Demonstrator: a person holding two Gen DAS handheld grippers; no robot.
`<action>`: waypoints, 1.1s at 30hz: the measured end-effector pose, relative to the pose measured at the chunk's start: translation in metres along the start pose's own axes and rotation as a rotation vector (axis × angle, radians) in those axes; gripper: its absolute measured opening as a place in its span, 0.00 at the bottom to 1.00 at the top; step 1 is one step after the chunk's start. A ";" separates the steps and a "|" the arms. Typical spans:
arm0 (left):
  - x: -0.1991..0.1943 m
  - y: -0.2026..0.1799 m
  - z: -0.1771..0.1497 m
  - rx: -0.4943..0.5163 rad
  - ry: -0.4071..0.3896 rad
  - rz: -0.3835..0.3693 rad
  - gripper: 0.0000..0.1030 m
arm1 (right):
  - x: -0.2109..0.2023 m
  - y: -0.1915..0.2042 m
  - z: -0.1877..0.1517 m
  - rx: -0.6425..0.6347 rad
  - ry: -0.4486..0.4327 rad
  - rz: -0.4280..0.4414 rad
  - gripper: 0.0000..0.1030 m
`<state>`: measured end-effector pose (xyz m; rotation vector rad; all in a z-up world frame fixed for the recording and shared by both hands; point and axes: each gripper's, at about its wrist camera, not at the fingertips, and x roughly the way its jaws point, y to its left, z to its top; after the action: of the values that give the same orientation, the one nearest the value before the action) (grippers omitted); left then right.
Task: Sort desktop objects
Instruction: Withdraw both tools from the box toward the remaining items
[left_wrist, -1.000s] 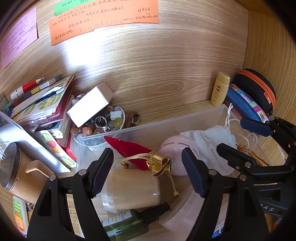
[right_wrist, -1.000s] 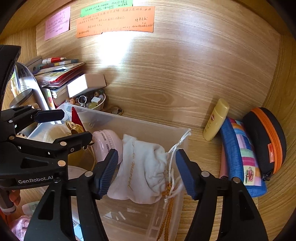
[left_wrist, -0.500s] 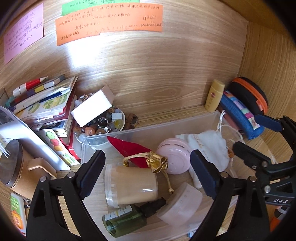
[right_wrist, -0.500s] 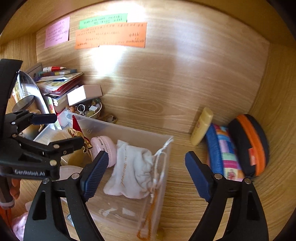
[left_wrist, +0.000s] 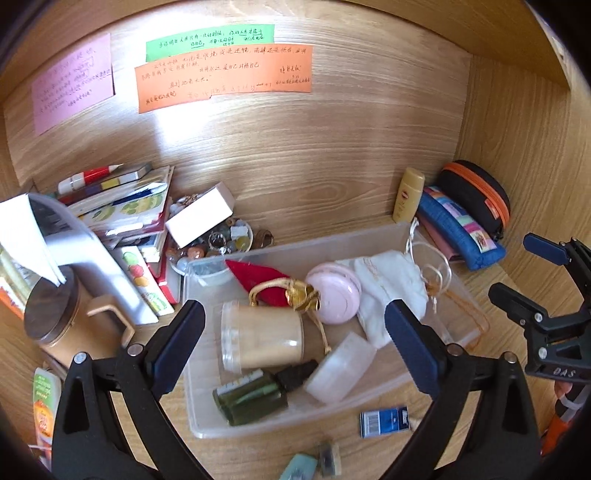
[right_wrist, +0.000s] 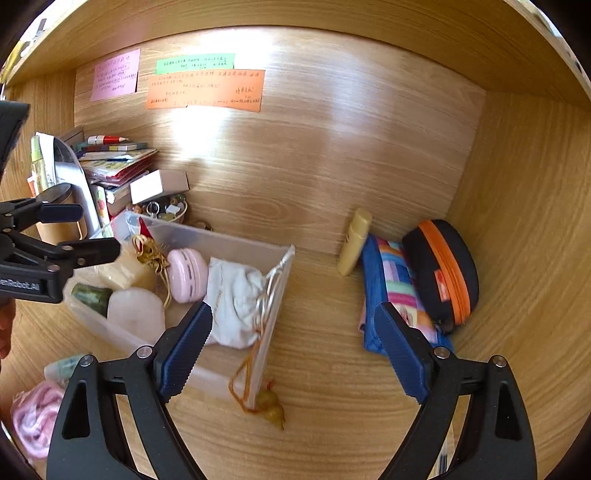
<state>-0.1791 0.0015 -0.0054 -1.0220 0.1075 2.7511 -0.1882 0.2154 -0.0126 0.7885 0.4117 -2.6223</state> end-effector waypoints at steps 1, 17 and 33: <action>-0.001 0.000 -0.003 0.004 0.003 0.004 0.96 | 0.000 0.000 -0.004 0.004 0.007 0.001 0.85; -0.006 0.012 -0.052 0.038 0.079 0.023 0.96 | 0.000 -0.016 -0.060 0.052 0.116 -0.003 0.85; -0.009 0.034 -0.107 0.035 0.178 0.052 0.96 | 0.023 -0.025 -0.090 0.067 0.216 -0.016 0.83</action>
<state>-0.1114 -0.0480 -0.0805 -1.2696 0.2106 2.6885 -0.1744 0.2649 -0.0936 1.1011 0.3912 -2.5857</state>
